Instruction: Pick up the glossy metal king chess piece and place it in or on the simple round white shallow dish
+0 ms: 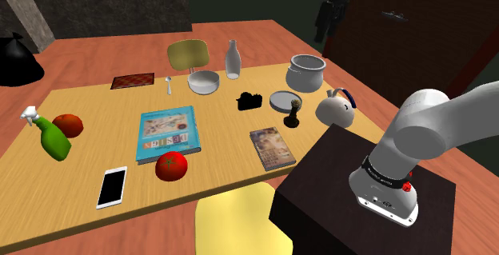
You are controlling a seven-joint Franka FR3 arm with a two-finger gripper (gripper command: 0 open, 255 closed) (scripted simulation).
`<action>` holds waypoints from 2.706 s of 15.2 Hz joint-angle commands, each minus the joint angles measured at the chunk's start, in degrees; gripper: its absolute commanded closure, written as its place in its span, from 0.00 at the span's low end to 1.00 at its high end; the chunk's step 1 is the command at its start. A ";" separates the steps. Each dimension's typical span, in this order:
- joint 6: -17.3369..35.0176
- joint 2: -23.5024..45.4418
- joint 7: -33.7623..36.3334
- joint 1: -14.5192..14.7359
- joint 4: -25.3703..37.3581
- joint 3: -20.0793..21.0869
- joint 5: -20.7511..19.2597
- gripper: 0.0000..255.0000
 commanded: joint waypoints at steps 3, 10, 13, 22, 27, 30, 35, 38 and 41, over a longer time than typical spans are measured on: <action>3.01 0.39 -2.40 -0.19 -2.92 -2.01 -0.39 0.00; 13.97 4.78 -11.09 -0.90 -10.82 -9.16 -1.46 0.00; 18.85 8.17 -15.04 -0.98 -13.03 -12.35 -1.55 0.00; 33.25 23.81 -29.08 0.56 -15.06 -22.09 2.11 0.00; 39.68 35.79 -39.76 2.48 -12.97 -26.82 9.17 0.00; 42.20 43.94 -47.41 2.94 -10.52 -28.30 15.67 0.00; 45.15 46.80 -49.61 3.05 -11.37 -27.56 18.70 0.00; 47.60 49.17 -51.46 3.27 -12.04 -26.87 21.43 0.00; 47.60 49.17 -51.46 3.24 -12.05 -26.84 21.43 0.00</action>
